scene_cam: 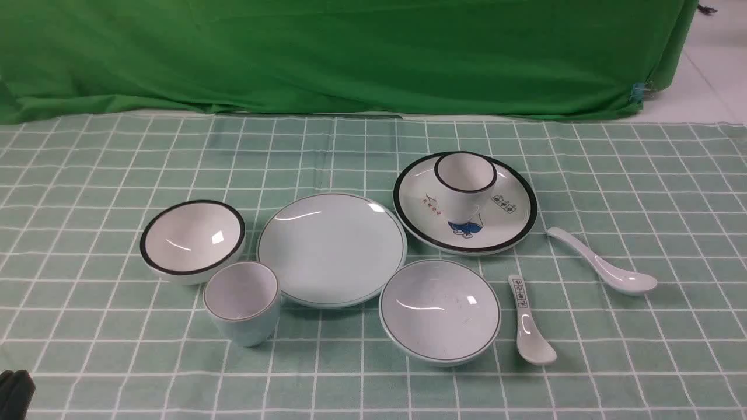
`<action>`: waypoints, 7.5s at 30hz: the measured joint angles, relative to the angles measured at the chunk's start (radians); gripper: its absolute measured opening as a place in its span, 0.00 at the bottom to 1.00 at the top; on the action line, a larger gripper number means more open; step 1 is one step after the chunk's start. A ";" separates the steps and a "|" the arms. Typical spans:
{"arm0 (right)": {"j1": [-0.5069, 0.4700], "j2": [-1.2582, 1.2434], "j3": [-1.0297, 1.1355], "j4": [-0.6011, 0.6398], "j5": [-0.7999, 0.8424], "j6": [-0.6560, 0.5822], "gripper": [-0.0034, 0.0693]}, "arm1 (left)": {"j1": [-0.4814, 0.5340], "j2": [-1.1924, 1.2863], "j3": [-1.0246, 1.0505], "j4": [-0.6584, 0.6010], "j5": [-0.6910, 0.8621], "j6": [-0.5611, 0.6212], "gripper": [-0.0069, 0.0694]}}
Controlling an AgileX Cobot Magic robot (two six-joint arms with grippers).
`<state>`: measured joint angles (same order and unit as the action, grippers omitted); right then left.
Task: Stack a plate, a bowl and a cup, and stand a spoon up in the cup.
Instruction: Use the right arm to grab a blue rice bowl, then use the right arm to put the blue rice bowl into the blue large plate in the middle, then use the left arm to grab a blue teacup
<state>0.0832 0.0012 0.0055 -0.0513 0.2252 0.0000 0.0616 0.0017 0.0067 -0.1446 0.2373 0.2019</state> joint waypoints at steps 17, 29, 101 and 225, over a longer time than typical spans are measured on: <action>0.000 0.000 0.000 0.000 0.000 0.000 0.38 | 0.000 0.000 0.000 0.000 0.000 0.000 0.11; 0.000 0.000 0.000 0.000 0.000 0.000 0.38 | 0.000 0.000 0.000 -0.258 -0.099 -0.081 0.11; 0.499 1.068 -0.907 0.031 0.576 -0.045 0.32 | -0.360 0.747 -0.664 -0.405 0.408 0.383 0.11; 0.638 1.157 -1.064 -0.067 0.738 -0.219 0.08 | -0.362 1.712 -1.208 -0.011 0.707 0.309 0.55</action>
<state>0.7212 1.1586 -1.0581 -0.1186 0.9630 -0.2186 -0.3005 1.7133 -1.2013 -0.1561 0.9446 0.5107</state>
